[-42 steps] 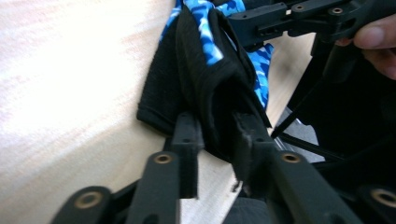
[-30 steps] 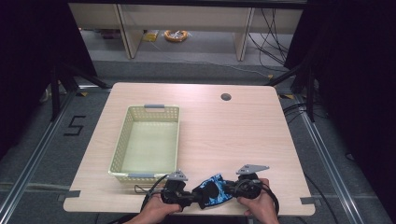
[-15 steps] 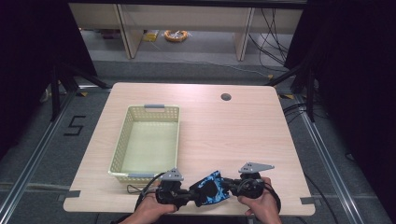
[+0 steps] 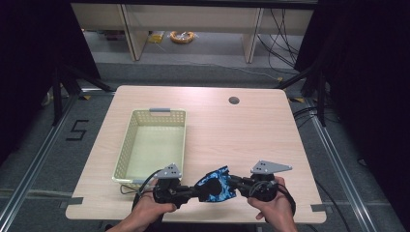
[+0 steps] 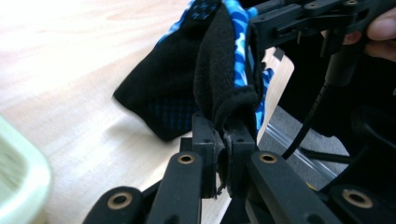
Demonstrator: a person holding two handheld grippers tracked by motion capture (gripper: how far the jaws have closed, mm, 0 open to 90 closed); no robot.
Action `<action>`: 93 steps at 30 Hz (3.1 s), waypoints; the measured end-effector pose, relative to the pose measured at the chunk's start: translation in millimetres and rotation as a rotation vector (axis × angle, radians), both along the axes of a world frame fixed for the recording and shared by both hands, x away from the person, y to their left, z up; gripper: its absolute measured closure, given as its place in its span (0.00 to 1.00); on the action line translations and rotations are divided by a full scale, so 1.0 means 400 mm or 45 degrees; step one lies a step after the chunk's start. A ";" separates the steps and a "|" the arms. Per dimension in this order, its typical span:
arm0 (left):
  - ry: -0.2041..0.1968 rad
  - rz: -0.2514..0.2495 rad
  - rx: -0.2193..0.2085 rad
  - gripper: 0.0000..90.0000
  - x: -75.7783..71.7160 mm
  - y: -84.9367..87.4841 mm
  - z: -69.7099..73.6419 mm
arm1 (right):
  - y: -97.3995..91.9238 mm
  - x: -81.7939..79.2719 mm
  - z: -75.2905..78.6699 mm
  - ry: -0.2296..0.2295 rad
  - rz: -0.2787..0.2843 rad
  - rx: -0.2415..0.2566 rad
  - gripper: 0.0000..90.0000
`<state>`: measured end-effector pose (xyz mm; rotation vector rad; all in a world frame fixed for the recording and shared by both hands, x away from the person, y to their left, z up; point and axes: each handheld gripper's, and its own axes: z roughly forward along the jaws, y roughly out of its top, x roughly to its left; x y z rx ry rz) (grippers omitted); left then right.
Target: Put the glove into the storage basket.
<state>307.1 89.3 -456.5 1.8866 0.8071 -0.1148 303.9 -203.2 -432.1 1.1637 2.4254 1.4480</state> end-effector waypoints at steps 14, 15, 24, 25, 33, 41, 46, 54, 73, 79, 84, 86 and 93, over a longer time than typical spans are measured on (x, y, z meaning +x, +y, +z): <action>-0.090 0.108 0.022 0.85 0.026 0.064 0.065 | 0.074 0.048 0.170 -0.119 0.099 -0.059 0.92; -0.090 0.121 0.015 0.84 0.028 0.071 0.067 | 0.081 0.050 0.181 -0.124 0.096 -0.077 0.92; -0.135 0.178 0.047 0.80 0.028 0.151 0.096 | 0.155 0.103 0.230 -0.118 0.170 -0.115 0.92; -0.135 0.186 0.038 0.79 0.030 0.161 0.098 | 0.163 0.110 0.232 -0.121 0.178 -0.114 0.92; -0.149 0.279 0.054 0.78 0.034 0.254 0.119 | 0.258 0.146 0.269 -0.108 0.235 -0.122 0.92; -0.134 0.370 0.081 0.85 0.043 0.366 0.133 | 0.375 0.192 0.274 -0.082 0.286 -0.079 0.92; -0.069 0.429 0.107 0.88 0.062 0.442 0.116 | 0.447 0.215 0.235 -0.015 0.305 -0.026 0.92; -0.013 0.467 0.169 0.89 0.068 0.505 0.082 | 0.525 0.240 0.154 0.079 0.309 0.020 0.92; 0.011 0.419 0.261 0.85 0.080 0.491 0.064 | 0.518 0.255 0.001 0.240 0.201 0.053 0.92; 0.007 0.380 0.316 0.77 0.093 0.463 0.060 | 0.497 0.259 -0.028 0.268 0.158 -0.027 0.92; 0.023 0.396 0.335 0.65 0.101 0.463 0.070 | 0.484 0.258 -0.039 0.274 0.125 -0.092 0.92; 0.013 0.392 0.345 0.64 0.104 0.470 0.077 | 0.481 0.258 -0.040 0.272 0.125 -0.103 0.92; 0.007 0.407 0.290 0.63 0.093 0.462 0.085 | 0.482 0.247 -0.046 0.284 0.120 -0.145 0.91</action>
